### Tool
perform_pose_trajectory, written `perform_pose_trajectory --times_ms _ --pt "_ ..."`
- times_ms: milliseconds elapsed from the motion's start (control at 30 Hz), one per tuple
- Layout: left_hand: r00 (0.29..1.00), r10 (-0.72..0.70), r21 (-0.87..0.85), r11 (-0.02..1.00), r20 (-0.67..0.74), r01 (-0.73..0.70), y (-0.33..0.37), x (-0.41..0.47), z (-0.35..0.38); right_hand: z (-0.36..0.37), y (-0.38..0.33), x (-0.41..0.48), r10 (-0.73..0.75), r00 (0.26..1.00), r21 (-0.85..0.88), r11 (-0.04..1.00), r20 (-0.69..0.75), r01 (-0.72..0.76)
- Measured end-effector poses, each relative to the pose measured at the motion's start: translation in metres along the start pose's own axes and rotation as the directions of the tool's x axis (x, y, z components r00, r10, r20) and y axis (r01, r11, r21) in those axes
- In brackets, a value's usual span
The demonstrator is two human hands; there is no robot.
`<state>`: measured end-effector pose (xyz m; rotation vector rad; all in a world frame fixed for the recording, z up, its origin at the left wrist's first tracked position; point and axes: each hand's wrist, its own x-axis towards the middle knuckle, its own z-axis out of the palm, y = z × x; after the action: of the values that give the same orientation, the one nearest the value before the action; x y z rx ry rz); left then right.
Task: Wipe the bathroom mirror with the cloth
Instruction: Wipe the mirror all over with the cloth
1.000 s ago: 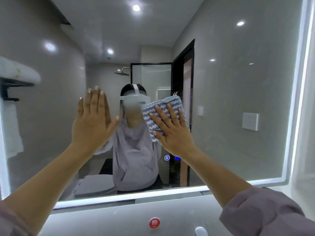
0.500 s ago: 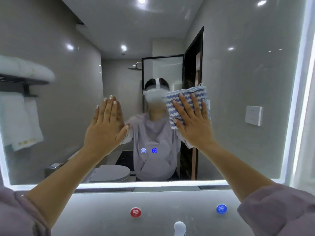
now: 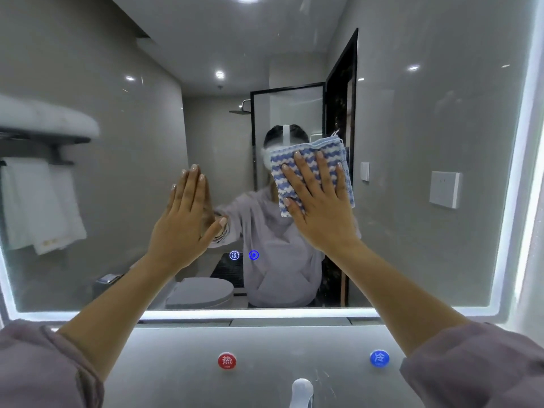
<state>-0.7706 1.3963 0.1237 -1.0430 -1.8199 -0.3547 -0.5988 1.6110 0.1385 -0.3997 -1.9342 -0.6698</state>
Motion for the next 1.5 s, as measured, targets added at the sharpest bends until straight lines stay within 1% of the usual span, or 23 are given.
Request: perform_pose_trajectory --times_ms 133,300,433,767,1000,1200,1333,1500 --pt "0.999 -0.018 -0.062 0.998 -0.036 0.016 0.007 0.000 0.006 0.001 -0.008 -0.003 0.051 0.999 0.030 0.998 -0.003 -0.051" --pt "0.988 -0.020 -0.095 0.995 -0.151 0.006 0.007 0.002 0.018 0.006 -0.017 -0.012 0.105 0.994 0.041 0.994 -0.003 -0.105" --pt "0.968 0.006 -0.109 0.993 -0.250 -0.035 0.002 0.003 0.030 0.015 -0.028 -0.033 0.136 0.991 0.041 0.990 -0.019 -0.135" --pt "0.943 0.031 -0.089 0.994 -0.332 -0.064 -0.005 0.005 0.045 0.032 -0.049 -0.078 0.158 0.987 0.040 0.987 -0.037 -0.157" --pt "0.944 0.035 -0.073 0.995 -0.328 -0.062 -0.005 0.006 0.045 0.044 -0.063 -0.112 0.160 0.987 0.066 0.985 -0.017 -0.159" --pt "0.950 0.027 -0.087 0.995 -0.310 -0.056 -0.004 0.005 0.041 0.056 -0.074 -0.158 0.103 0.994 0.097 0.990 0.030 -0.106" --pt "0.951 0.033 -0.073 0.996 -0.308 -0.058 -0.004 0.005 0.041 0.060 -0.076 -0.171 0.086 0.993 0.087 0.992 0.082 -0.093" --pt "0.952 0.032 -0.076 0.995 -0.305 -0.058 -0.003 0.006 0.040 0.061 -0.079 -0.171 0.132 0.990 0.116 0.984 0.051 -0.137"
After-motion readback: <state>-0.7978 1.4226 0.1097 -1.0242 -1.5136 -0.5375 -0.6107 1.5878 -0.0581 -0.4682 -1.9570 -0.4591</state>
